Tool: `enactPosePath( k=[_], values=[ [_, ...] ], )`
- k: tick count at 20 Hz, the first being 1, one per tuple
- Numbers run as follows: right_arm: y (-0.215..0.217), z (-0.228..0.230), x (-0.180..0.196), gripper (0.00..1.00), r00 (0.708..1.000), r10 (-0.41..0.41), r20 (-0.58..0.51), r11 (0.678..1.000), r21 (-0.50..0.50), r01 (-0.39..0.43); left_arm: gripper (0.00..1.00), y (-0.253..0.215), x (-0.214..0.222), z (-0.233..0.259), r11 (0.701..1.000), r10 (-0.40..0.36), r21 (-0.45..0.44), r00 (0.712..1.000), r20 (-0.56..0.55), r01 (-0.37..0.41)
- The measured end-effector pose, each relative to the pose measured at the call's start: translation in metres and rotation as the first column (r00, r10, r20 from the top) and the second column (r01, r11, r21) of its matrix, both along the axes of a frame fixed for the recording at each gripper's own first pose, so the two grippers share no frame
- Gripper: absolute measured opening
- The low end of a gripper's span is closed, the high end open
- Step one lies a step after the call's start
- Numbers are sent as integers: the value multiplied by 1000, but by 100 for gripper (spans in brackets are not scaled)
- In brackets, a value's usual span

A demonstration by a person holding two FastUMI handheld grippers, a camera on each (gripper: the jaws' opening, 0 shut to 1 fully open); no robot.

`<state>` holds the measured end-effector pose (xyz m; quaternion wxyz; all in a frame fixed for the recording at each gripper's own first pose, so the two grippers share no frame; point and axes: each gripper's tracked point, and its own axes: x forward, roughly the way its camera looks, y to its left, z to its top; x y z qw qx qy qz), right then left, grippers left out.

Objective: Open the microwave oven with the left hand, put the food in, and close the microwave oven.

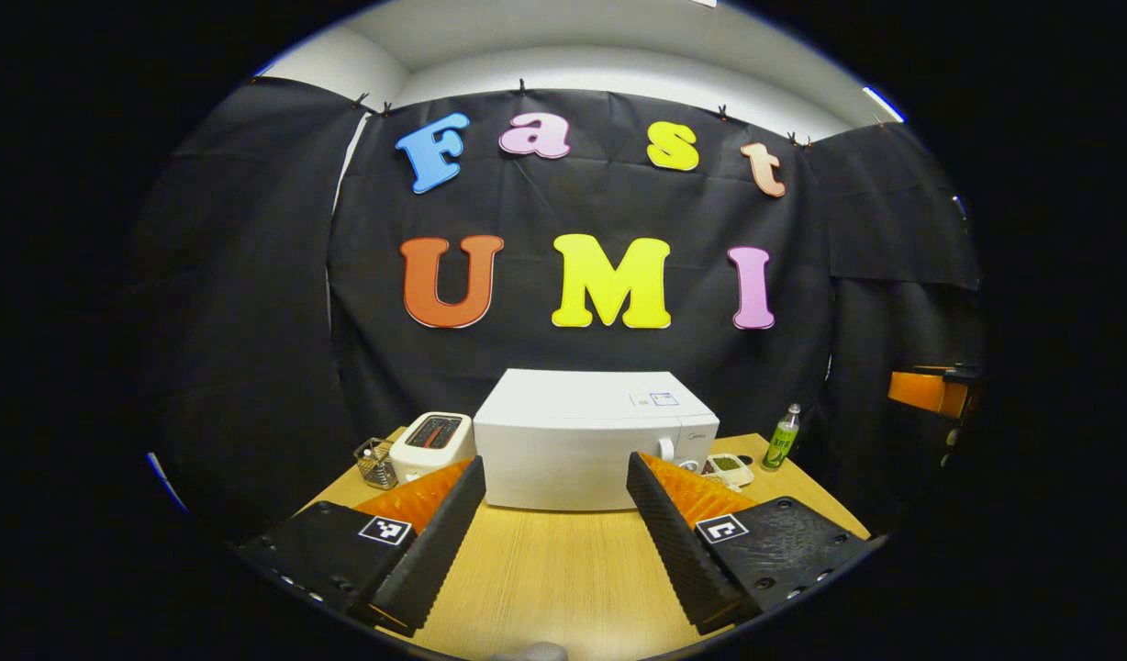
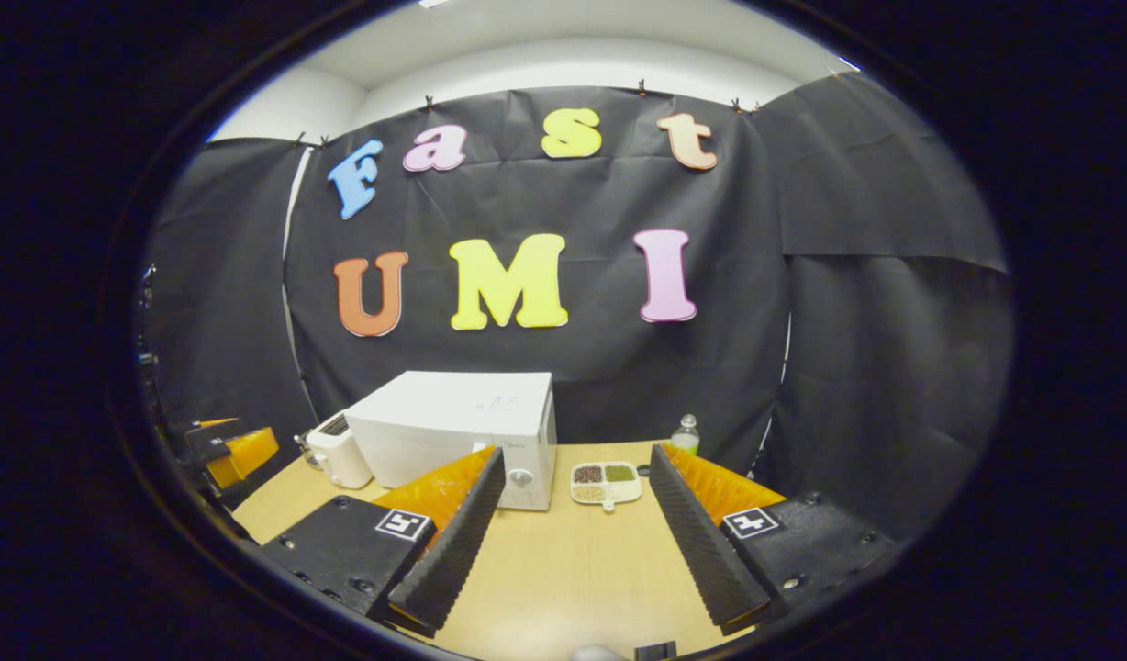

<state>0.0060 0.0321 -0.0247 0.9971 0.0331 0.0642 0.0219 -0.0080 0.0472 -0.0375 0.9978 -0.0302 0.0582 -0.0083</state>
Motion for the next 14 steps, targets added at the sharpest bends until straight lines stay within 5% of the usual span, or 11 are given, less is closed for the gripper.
enactPosePath(
  k=[2,6,8,9,11,12,14],
  values=[
    [7,6,-3,100,1000,5,18,1000,0,-5,95,3,-10,22,1000,1,18,999,49,-2],
    [13,19,-8,92,999,5,40,1000,6,-6,95,6,-20,48,1000,-9,27,995,101,6],
    [15,26,-11,92,999,0,54,1000,13,0,84,7,-20,54,999,-11,36,994,113,7],
    [15,27,-12,92,998,-1,60,1000,12,0,96,6,-19,56,999,-12,40,993,116,7],
    [13,30,-14,92,998,-5,67,1000,4,5,96,3,-18,60,999,-15,50,992,127,9],
    [12,31,-14,92,998,-7,69,1000,2,7,85,1,-17,63,999,-19,50,991,130,13],
    [7,31,-14,92,997,-19,71,1000,8,18,85,-4,-17,67,999,-30,49,990,138,23]
  ],
)
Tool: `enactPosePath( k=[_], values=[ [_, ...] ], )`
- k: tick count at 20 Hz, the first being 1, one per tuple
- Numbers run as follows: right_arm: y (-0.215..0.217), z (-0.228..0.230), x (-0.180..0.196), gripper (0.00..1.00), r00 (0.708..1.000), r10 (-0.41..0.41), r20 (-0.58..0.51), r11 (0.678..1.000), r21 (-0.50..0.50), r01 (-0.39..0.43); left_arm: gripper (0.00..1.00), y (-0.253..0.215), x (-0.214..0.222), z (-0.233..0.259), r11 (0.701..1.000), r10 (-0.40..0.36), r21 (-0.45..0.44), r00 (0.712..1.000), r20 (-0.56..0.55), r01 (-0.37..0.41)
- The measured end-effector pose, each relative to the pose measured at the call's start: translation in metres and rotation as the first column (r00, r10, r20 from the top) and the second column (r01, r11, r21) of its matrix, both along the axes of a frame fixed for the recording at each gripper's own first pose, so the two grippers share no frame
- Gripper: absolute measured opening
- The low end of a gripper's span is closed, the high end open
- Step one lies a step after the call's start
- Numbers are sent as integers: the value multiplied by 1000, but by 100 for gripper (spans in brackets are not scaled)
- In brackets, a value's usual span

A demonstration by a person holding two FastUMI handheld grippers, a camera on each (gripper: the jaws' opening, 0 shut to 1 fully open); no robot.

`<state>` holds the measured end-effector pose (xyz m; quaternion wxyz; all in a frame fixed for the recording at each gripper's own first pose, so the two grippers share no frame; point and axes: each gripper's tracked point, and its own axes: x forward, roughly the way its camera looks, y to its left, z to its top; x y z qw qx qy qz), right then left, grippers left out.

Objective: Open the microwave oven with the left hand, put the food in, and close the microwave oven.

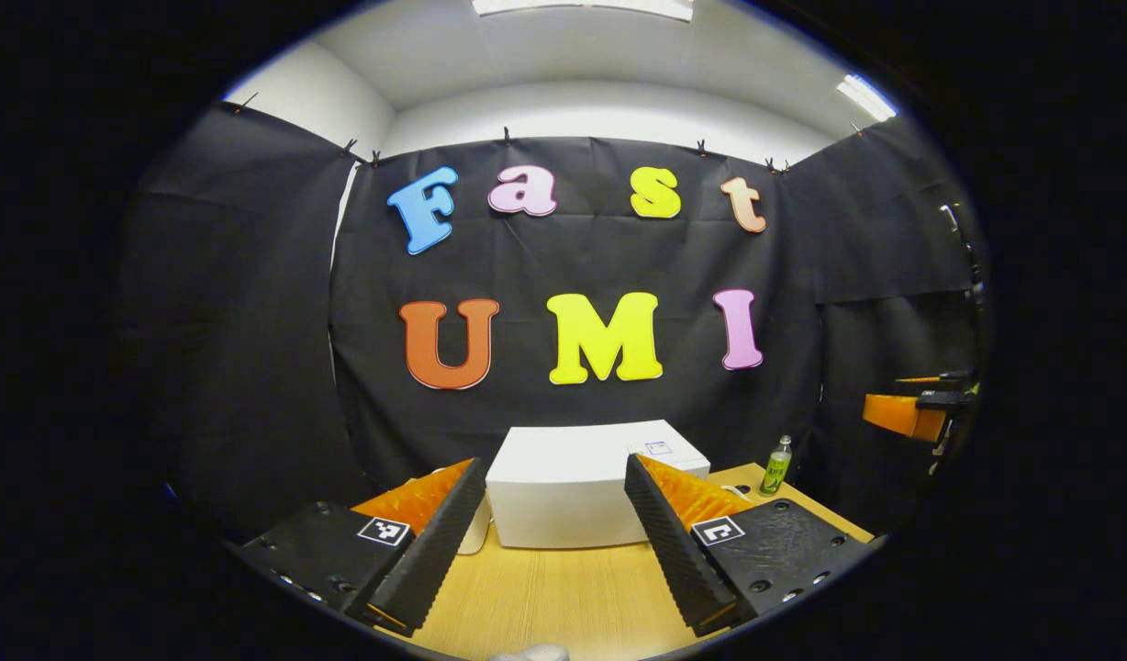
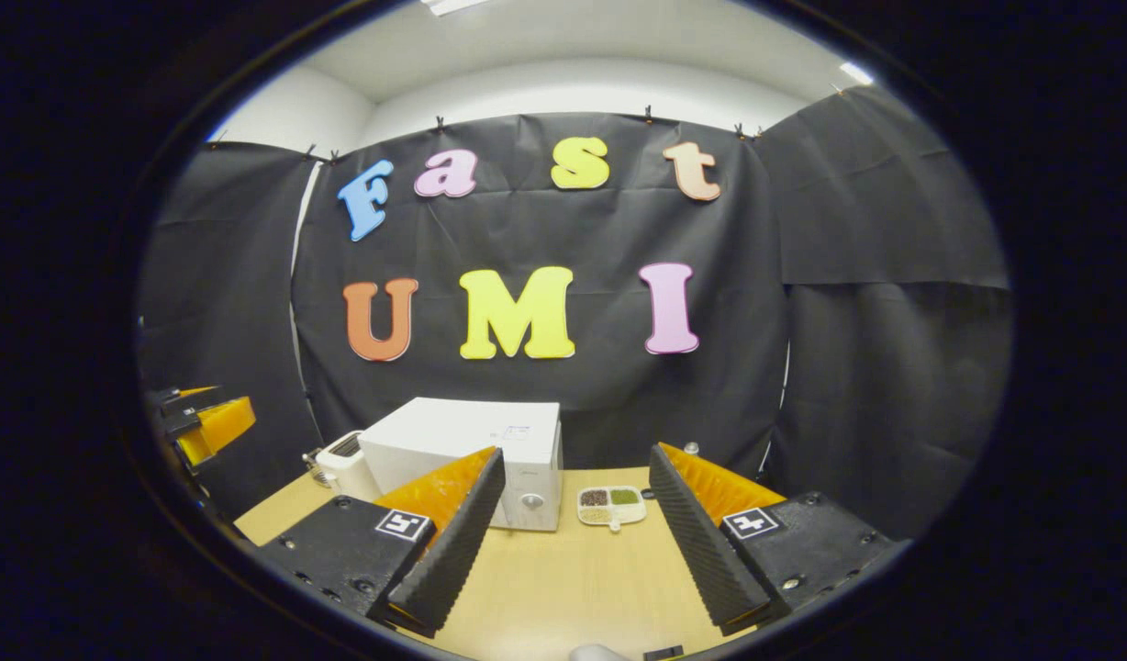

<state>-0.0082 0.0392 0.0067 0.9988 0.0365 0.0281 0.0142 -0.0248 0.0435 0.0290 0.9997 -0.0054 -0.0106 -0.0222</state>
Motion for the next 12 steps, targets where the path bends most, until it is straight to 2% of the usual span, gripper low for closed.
enactPosePath(
  k=[1,5,6,7,8,9,10,11,12],
  values=[
    [-2,0,0,92,1000,-3,0,1000,6,3,95,-1,1,2,1000,-1,2,1000,2,1],
    [-11,6,2,92,1000,-8,8,1000,10,8,95,-8,4,6,1000,-4,9,1000,10,4],
    [-12,8,3,100,1000,-8,9,1000,12,8,95,-11,5,7,1000,-7,7,1000,12,7],
    [-14,9,4,92,1000,-10,10,1000,12,10,95,-13,5,9,1000,-12,4,1000,16,12],
    [-16,11,4,100,1000,-11,12,1000,12,11,95,-16,6,10,1000,-20,4,1000,20,20],
    [-17,10,5,100,1000,-11,10,1000,11,11,95,-20,8,11,1000,-27,5,999,21,27],
    [-17,10,6,92,1000,-8,9,1000,10,8,95,-20,9,11,1000,-27,5,999,21,27],
    [-19,11,7,92,1000,-9,9,1000,5,8,95,-21,10,13,1000,-28,3,999,25,27],
    [-21,13,8,92,1000,-10,14,1000,-3,10,86,-22,12,16,1000,-26,-3,999,34,26]
  ],
)
